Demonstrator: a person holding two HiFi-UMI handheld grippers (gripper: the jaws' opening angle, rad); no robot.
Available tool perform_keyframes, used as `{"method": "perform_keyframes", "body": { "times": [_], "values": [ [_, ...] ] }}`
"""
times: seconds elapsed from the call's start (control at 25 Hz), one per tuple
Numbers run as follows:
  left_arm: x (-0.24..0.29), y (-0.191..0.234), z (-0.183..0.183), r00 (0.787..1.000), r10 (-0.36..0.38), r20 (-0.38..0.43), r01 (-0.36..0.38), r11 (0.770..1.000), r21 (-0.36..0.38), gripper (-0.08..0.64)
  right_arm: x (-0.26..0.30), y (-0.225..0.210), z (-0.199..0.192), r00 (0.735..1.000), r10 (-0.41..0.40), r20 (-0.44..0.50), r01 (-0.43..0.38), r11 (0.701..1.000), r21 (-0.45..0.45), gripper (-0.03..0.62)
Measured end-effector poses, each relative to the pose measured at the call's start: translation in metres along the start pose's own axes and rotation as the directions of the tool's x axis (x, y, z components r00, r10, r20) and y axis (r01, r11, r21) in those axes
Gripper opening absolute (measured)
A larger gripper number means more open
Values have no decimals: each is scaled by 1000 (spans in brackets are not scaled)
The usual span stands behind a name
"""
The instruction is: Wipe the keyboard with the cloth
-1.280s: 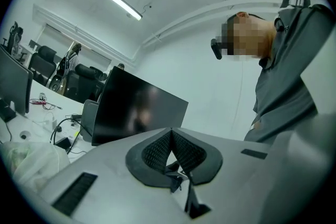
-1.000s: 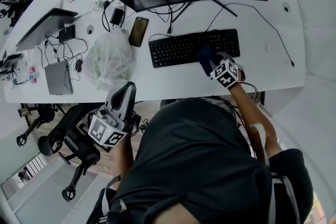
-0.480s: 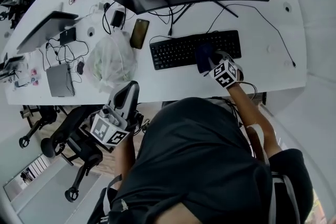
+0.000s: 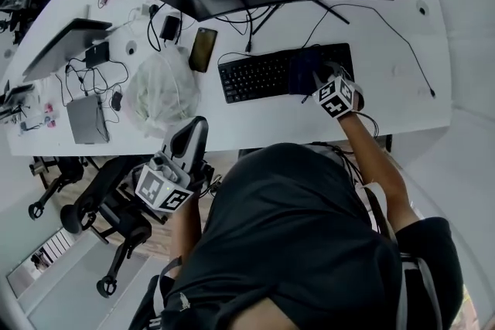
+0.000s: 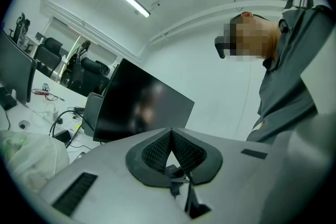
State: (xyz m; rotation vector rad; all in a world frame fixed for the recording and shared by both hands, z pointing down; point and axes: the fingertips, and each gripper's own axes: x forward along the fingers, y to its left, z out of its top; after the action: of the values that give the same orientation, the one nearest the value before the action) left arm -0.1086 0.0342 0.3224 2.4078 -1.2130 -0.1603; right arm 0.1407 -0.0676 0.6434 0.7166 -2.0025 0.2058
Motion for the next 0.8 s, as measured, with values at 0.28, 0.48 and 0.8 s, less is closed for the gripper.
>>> {"method": "perform_keyframes", "body": {
  "times": [0.28,0.48,0.8],
  "values": [
    [0,23,-9,999,50,-4,-50,996,-69,5,-2,28,-5,992,121,-16,-121,993,-6,61],
    [18,22,-4,1000,18,-2,-18,997,-79,5,1,-22,26,1000,26,13,-26,1000,14,61],
    [20,42,-9,998,63,-23,-66,992,-104,5,9,6,5,997,63,33,-65,997,44,61]
  ]
}}
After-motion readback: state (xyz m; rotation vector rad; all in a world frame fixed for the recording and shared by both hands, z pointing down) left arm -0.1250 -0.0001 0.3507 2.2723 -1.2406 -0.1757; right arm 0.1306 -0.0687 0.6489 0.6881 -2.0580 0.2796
